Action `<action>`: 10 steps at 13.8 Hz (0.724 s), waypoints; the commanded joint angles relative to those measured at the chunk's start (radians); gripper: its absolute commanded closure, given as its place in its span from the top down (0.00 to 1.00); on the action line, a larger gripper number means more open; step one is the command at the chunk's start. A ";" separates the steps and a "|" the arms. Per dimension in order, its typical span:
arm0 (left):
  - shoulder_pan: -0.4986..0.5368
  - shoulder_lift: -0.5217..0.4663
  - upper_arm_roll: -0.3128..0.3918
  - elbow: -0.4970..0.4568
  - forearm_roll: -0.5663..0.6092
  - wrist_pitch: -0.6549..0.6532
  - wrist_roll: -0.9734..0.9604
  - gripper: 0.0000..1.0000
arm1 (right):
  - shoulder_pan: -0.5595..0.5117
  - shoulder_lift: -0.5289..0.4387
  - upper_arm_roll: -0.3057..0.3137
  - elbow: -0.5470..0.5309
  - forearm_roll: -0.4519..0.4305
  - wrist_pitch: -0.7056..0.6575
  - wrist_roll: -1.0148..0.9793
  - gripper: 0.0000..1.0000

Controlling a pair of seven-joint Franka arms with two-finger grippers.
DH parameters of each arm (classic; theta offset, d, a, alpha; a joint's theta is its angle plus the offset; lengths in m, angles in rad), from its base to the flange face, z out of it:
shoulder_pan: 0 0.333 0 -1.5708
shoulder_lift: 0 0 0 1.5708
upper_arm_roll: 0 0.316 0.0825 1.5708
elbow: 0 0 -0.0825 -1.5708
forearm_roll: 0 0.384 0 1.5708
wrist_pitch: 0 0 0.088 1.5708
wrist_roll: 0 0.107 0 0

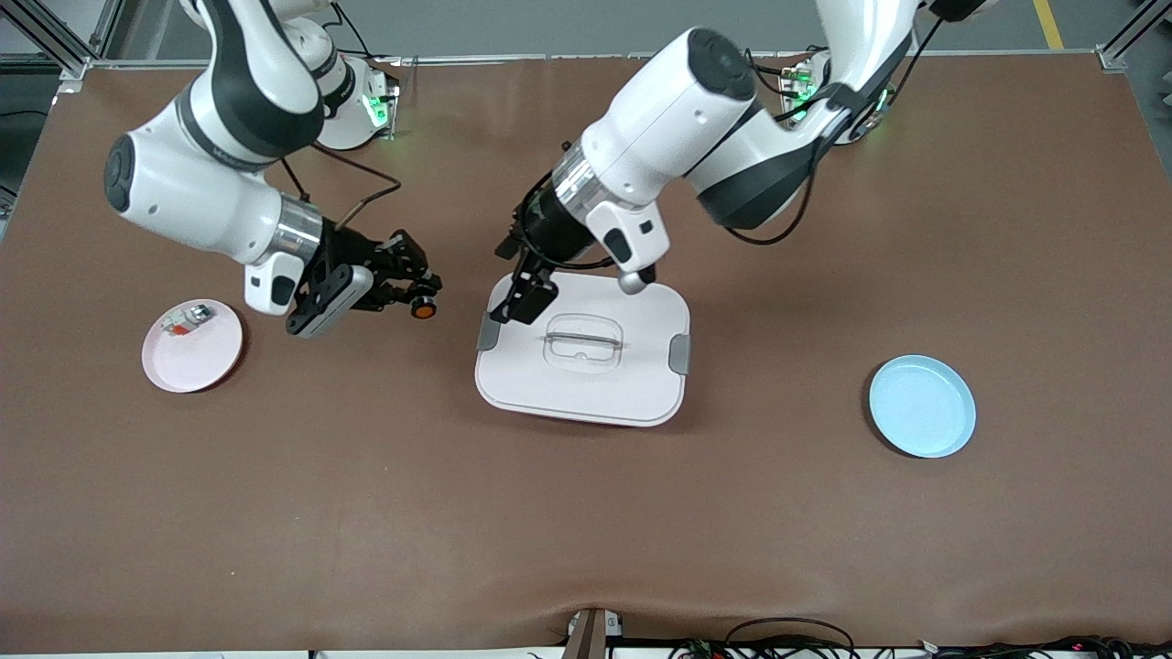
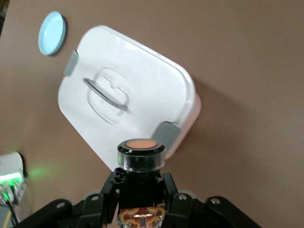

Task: Transfer orange switch to right arm and place
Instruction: 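Carry the switch to the white plate while the left gripper withdraws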

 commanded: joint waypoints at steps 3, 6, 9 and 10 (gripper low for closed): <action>0.117 -0.109 0.000 -0.031 0.018 -0.179 0.296 1.00 | -0.114 0.042 0.008 0.027 -0.161 -0.054 -0.258 0.00; 0.201 -0.132 -0.002 -0.037 0.018 -0.268 0.530 1.00 | -0.183 0.038 0.006 0.030 -0.334 -0.080 -0.526 0.00; 0.303 -0.157 0.001 -0.062 0.024 -0.411 0.859 1.00 | -0.278 0.027 0.006 0.030 -0.483 -0.075 -0.748 0.00; 0.339 -0.157 0.000 -0.071 0.044 -0.434 0.985 1.00 | -0.304 0.026 0.006 0.030 -0.538 -0.071 -0.808 0.00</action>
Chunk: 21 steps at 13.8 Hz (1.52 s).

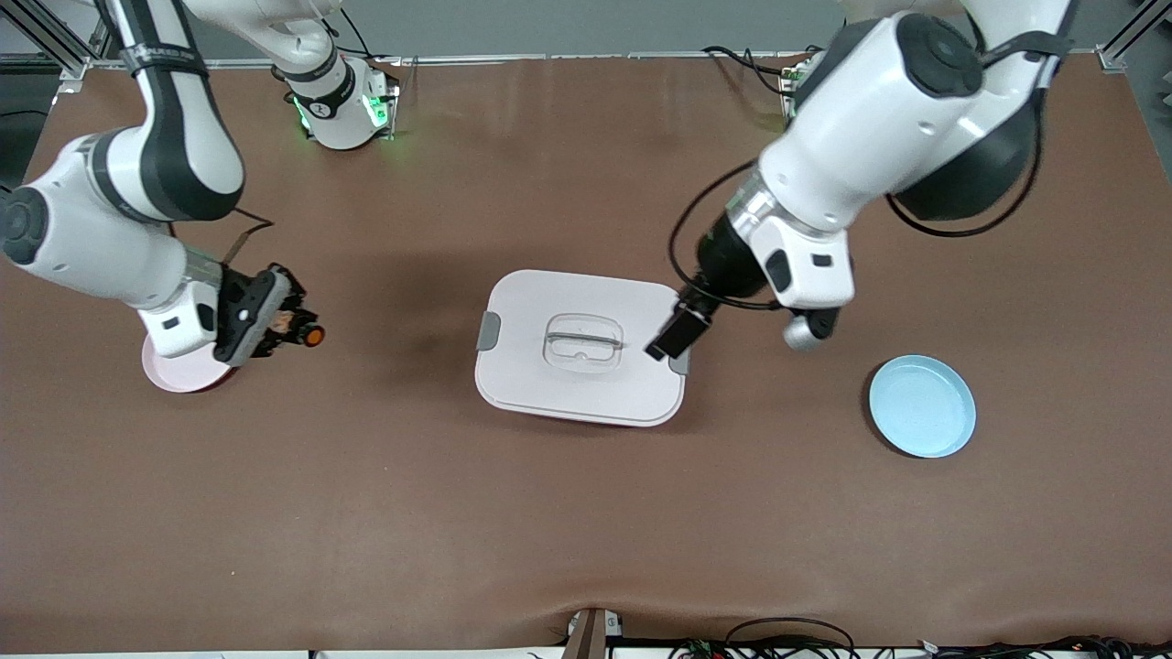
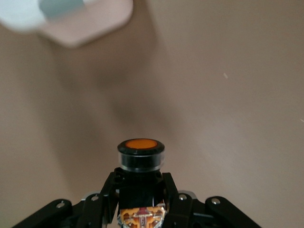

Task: Transfer orange switch to right arm and place
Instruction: 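Carry the switch to the white plate while the left gripper withdraws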

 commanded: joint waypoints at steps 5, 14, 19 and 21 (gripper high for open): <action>0.208 -0.040 -0.003 -0.071 0.154 -0.223 0.606 1.00 | -0.240 -0.008 0.015 -0.020 -0.153 0.096 -0.514 0.00; 0.392 -0.093 -0.003 -0.062 0.190 -0.332 0.906 1.00 | -0.426 0.101 0.014 -0.207 -0.173 0.496 -0.757 0.00; 0.442 -0.176 -0.008 -0.062 0.186 -0.461 1.051 1.00 | -0.415 0.184 0.014 -0.212 -0.173 0.566 -0.722 0.00; 0.431 -0.208 0.012 -0.066 0.175 -0.479 1.096 1.00 | -0.404 0.212 0.012 -0.213 -0.174 0.589 -0.694 0.00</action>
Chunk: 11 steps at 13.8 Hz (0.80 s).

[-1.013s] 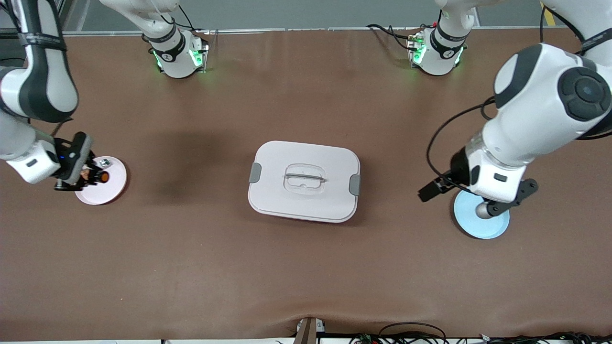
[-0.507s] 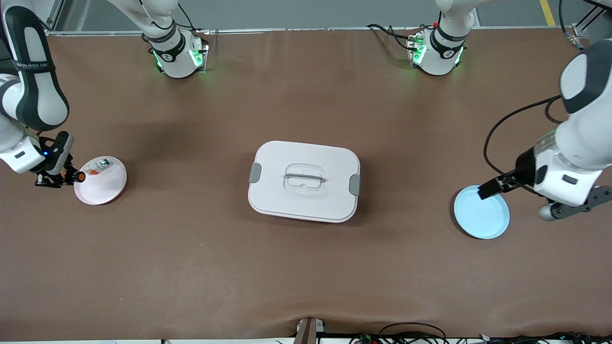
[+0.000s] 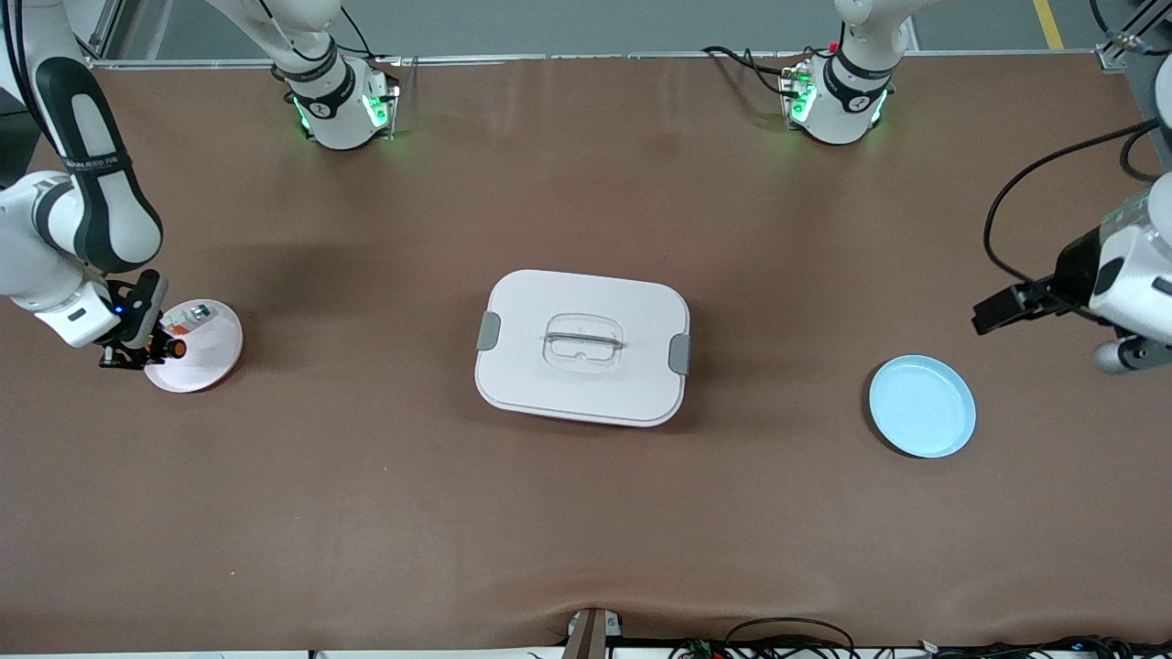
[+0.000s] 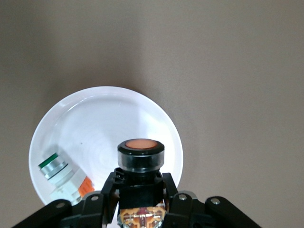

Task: Transfer orange switch to right arm and place
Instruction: 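Lower the switch onto the white plate and open the right gripper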

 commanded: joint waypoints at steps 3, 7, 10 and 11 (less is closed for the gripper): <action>-0.146 -0.124 0.185 -0.049 -0.004 -0.073 0.118 1.00 | 0.037 0.034 0.000 -0.044 -0.047 0.098 0.110 0.00; -0.296 -0.214 0.388 -0.131 -0.085 -0.075 0.219 1.00 | 0.037 0.076 -0.013 -0.051 -0.130 0.181 0.157 0.00; -0.296 -0.277 0.385 -0.190 -0.092 -0.060 0.222 1.00 | 0.039 0.098 -0.030 -0.052 -0.152 0.210 0.157 0.00; -0.293 -0.299 0.385 -0.224 -0.102 -0.032 0.222 1.00 | 0.037 0.098 -0.031 -0.054 -0.153 0.210 0.157 0.00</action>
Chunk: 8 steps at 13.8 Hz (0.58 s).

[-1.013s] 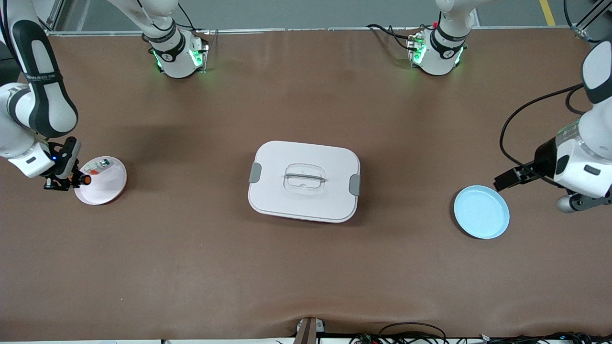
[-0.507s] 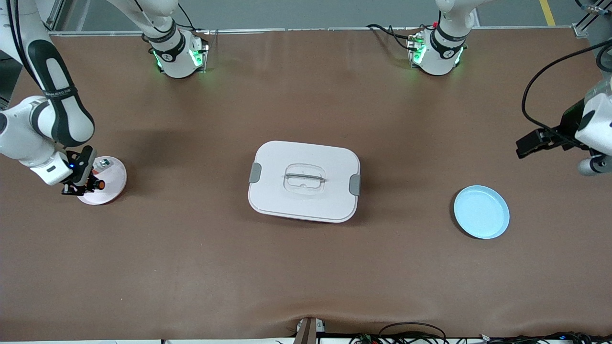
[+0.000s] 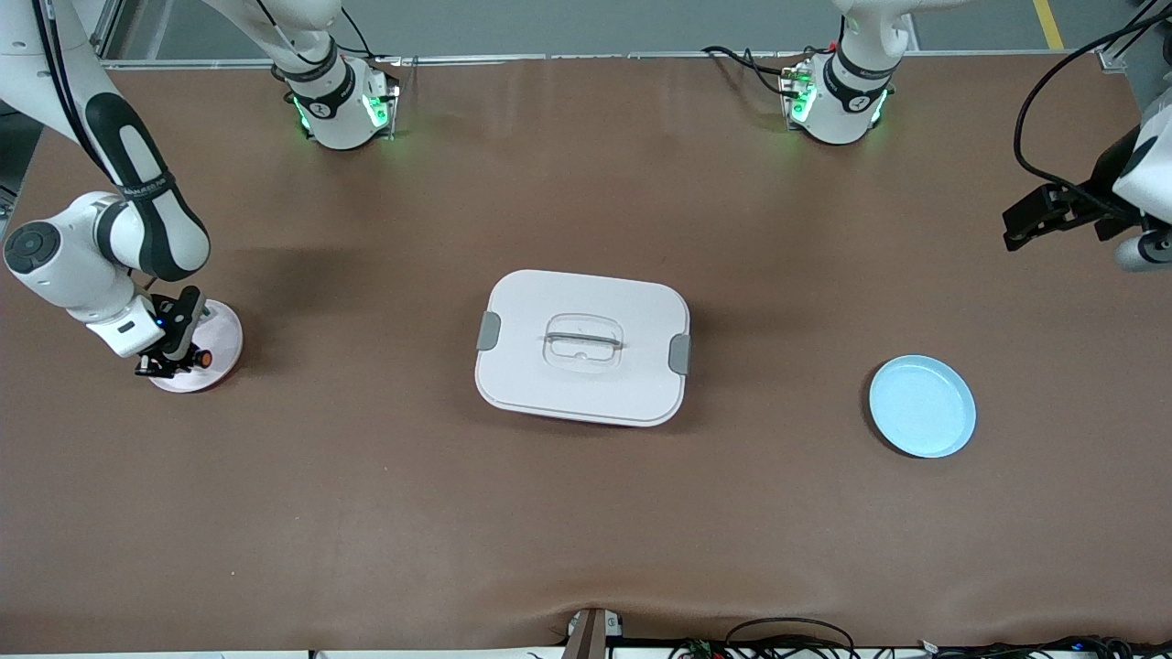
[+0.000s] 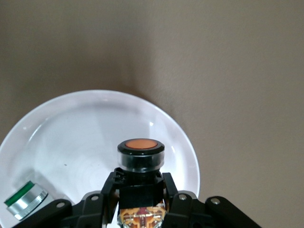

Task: Transfer orange switch to right arm and place
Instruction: 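Lower the switch onto the white plate and open the right gripper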

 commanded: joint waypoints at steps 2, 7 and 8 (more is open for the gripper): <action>-0.005 -0.090 0.009 -0.113 -0.030 0.054 0.016 1.00 | 0.003 0.002 -0.012 -0.017 -0.033 0.023 0.023 0.00; -0.005 -0.089 0.009 -0.110 -0.032 0.054 0.018 1.00 | 0.003 0.005 -0.010 -0.033 -0.033 0.032 0.024 0.00; -0.005 -0.089 0.009 -0.113 -0.032 0.054 0.018 1.00 | 0.004 0.007 -0.010 -0.043 -0.033 0.046 0.023 0.00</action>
